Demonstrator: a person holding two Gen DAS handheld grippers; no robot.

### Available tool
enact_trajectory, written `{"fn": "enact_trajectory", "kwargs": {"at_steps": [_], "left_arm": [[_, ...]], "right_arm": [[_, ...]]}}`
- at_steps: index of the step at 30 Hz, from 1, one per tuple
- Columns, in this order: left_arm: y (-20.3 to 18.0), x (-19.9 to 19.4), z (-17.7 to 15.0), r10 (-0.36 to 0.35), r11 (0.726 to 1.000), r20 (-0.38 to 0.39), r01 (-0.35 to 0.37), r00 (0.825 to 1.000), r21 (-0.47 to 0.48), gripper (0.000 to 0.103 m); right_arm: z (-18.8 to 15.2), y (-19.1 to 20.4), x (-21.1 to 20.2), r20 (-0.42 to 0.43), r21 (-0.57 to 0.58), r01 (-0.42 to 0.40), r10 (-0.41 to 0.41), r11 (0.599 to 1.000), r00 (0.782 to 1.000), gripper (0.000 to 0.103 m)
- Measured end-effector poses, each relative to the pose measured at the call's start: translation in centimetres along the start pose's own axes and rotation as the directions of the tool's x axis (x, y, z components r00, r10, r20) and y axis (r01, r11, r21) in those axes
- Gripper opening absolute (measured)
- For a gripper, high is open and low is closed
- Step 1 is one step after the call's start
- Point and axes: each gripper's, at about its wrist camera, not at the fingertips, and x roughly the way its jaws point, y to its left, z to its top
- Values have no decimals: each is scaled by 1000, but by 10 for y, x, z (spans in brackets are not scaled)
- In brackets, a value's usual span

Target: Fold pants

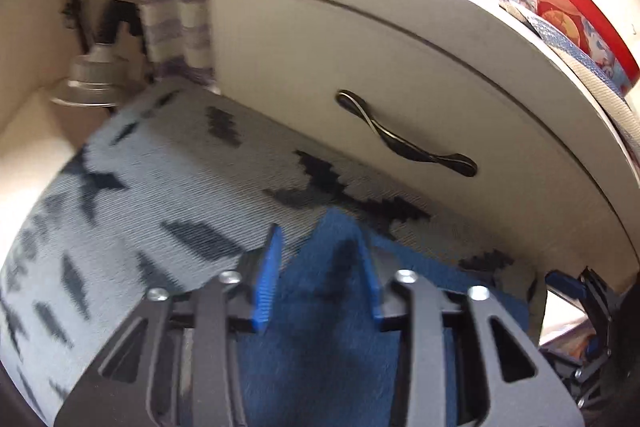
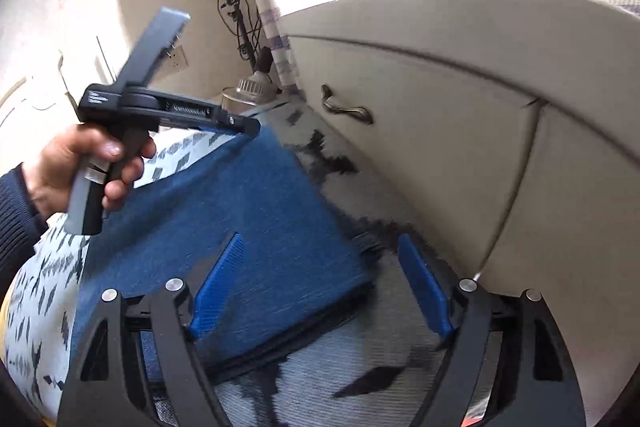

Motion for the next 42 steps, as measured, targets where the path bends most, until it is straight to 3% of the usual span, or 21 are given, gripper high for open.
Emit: {"fn": "enact_trajectory", "kwargs": {"at_steps": [3,7,8,10,11,15,18,24,28,32,37,40,42], "left_arm": [[3,16,4,-38,999,-60,39,998,20,14],[6,14,2,-64,998,-42,64,997,-9,5],[5,14,1,-57,998,-33,57,998,-2,5],[4,13,-1,-48,999,-25,48,999,-10,4],[5,12,-1,-40,999,-19,40,999,-24,4],[10,21,-5,-19,995,-19,17,1000,-100,4],[20,21,-9,-51,981,12,53,999,-187,3],[24,-2,-4,-35,972,94,55,995,-228,3],[18,21,-7,36,978,17,-32,999,-207,3],[24,19,-7,-1,967,49,14,999,-256,3],[34,25,-12,49,952,17,-41,999,-303,5],[55,-6,-16,53,911,140,10,989,-412,5],[49,-26,-18,48,928,176,21,983,-371,5]], "right_arm": [[2,-11,8,-31,-9,-29,28,1000,999,77],[-2,-22,12,-54,8,-47,47,999,997,69],[-2,-24,14,-61,12,-61,62,998,996,64],[-5,-27,18,-86,22,-91,93,996,992,44],[-6,-27,22,-102,24,-104,106,994,989,28],[-4,-15,11,-66,-25,-104,102,994,993,19],[2,-8,0,-44,-57,-117,115,991,992,15],[15,2,-12,22,-110,-100,103,989,994,15],[8,-1,10,-34,-123,-33,29,992,999,15],[-2,-9,19,-74,-115,-28,20,993,997,15],[-3,0,20,-75,-160,13,-25,987,997,15],[-2,-4,20,-89,-149,-1,-13,989,996,16],[-2,-4,19,-90,-153,-2,-12,988,996,16]]}}
